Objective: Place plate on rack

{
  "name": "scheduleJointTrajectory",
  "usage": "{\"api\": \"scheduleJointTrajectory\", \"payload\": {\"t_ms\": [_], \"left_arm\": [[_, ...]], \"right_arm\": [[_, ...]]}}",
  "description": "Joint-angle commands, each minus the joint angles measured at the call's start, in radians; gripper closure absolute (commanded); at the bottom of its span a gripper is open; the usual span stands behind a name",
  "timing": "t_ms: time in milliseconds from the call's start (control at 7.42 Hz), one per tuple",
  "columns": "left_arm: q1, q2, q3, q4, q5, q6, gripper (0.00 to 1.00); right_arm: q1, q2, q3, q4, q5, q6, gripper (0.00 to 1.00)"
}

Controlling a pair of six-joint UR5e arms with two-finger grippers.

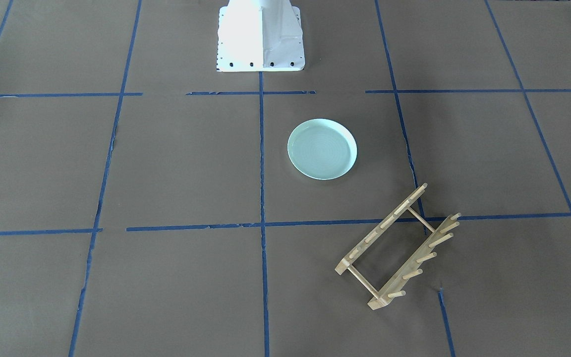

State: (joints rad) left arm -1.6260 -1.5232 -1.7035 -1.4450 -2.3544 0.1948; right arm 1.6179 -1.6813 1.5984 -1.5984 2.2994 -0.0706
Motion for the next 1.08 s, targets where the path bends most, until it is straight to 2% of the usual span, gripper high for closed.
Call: {"api": "scheduleJointTrajectory", "payload": {"t_ms": [0,135,270,404,674,944], "left_arm": [[0.001,0.000,-0.004,0.002,-0.002,-0.002,0.00],[0.005,-0.015,0.020,-0.005,-0.014,-0.005,0.00],[0.008,-0.035,0.009,-0.005,-0.013,-0.103,0.00],[0.012,-0.067,-0.020,-0.002,-0.014,-0.300,0.00],[0.124,-0.090,-0.112,-0.024,-0.016,-0.373,0.00],[0.255,-0.094,-0.148,-0.340,-0.014,-0.432,0.00]], "right_arm": [[0.000,0.000,0.000,0.000,0.000,0.000,0.00],[0.000,0.000,0.000,0.000,0.000,0.000,0.00],[0.000,0.000,0.001,0.000,0.000,0.000,0.00],[-0.001,0.000,0.000,0.000,0.000,0.002,0.00],[0.000,0.000,0.000,0.000,0.000,0.000,0.00],[-0.001,0.000,0.001,0.000,0.000,0.002,0.00]]}}
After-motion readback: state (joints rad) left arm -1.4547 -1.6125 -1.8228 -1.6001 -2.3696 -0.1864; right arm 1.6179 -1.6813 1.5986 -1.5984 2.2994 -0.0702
